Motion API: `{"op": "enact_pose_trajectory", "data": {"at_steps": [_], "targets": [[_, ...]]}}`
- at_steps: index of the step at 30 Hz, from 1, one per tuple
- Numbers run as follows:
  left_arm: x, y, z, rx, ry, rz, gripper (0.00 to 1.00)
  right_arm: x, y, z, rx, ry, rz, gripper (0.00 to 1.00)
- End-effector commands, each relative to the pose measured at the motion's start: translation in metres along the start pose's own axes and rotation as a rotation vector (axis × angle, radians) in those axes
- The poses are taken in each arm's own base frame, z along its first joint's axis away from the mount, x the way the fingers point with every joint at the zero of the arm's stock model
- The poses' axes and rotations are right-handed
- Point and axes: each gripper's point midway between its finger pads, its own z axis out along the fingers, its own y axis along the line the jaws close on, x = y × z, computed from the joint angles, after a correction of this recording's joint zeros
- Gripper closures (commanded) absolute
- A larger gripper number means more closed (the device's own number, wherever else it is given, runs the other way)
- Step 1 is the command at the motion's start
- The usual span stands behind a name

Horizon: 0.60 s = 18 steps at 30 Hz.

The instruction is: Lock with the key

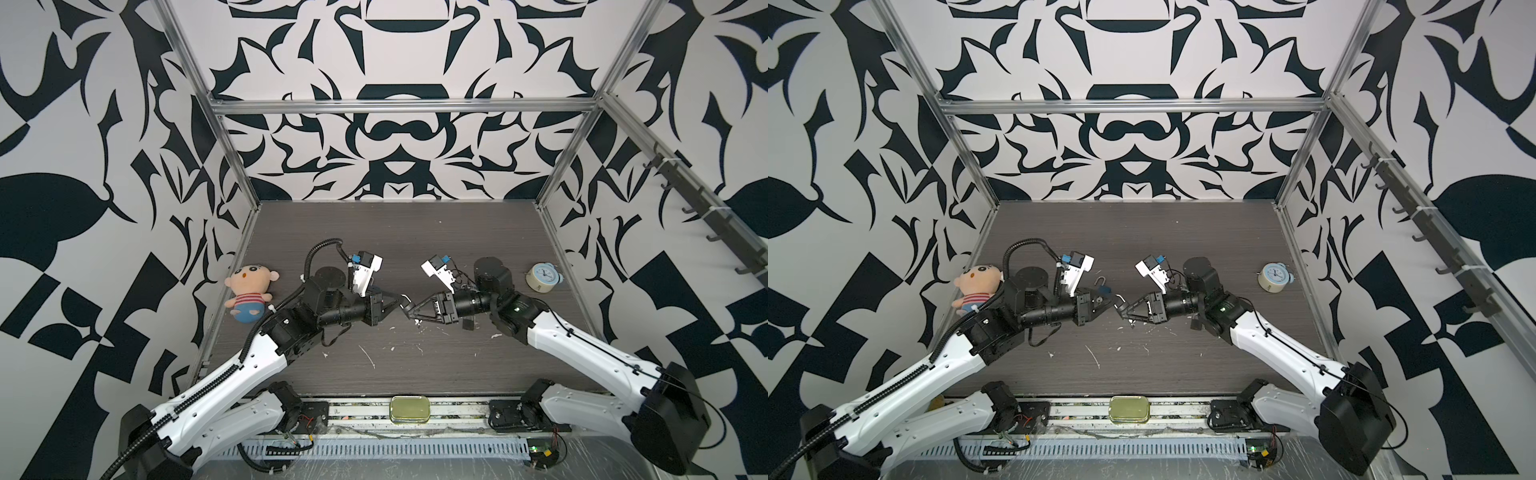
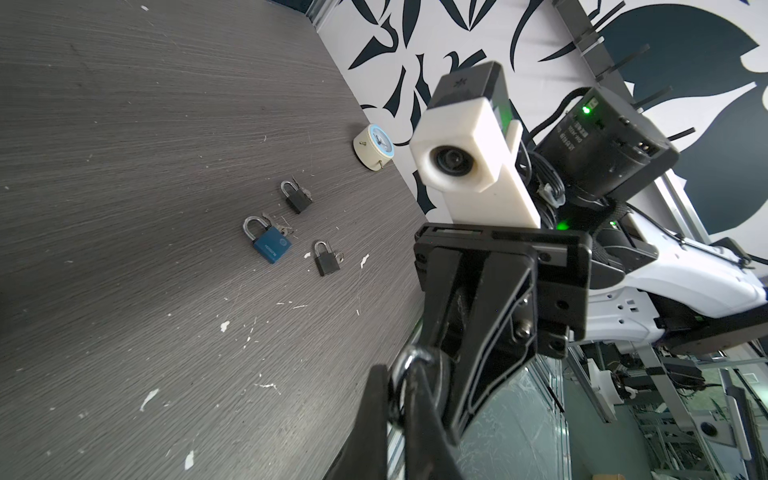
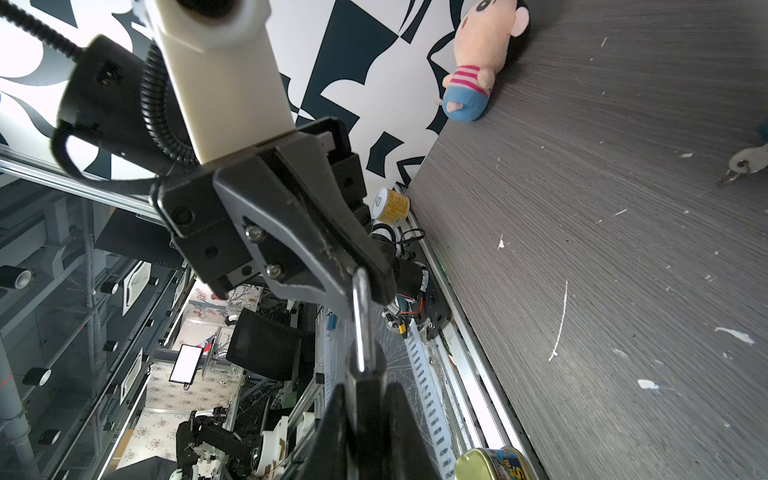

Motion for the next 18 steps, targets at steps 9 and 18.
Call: {"op": "enact_pose_trajectory", "data": {"at_steps": [9, 18], "targets": [[0.085, -0.003, 0.012, 0.070, 0.325, -0.088, 1.00, -0.063, 0.044, -0.014, -0.030, -0.220, -0.271, 1.00], [0.103, -0.008, 0.013, 0.075, 0.366, -0.088, 1.00, -0.078, 0.038, -0.016, -0.018, -0.264, -0.279, 1.00]]}}
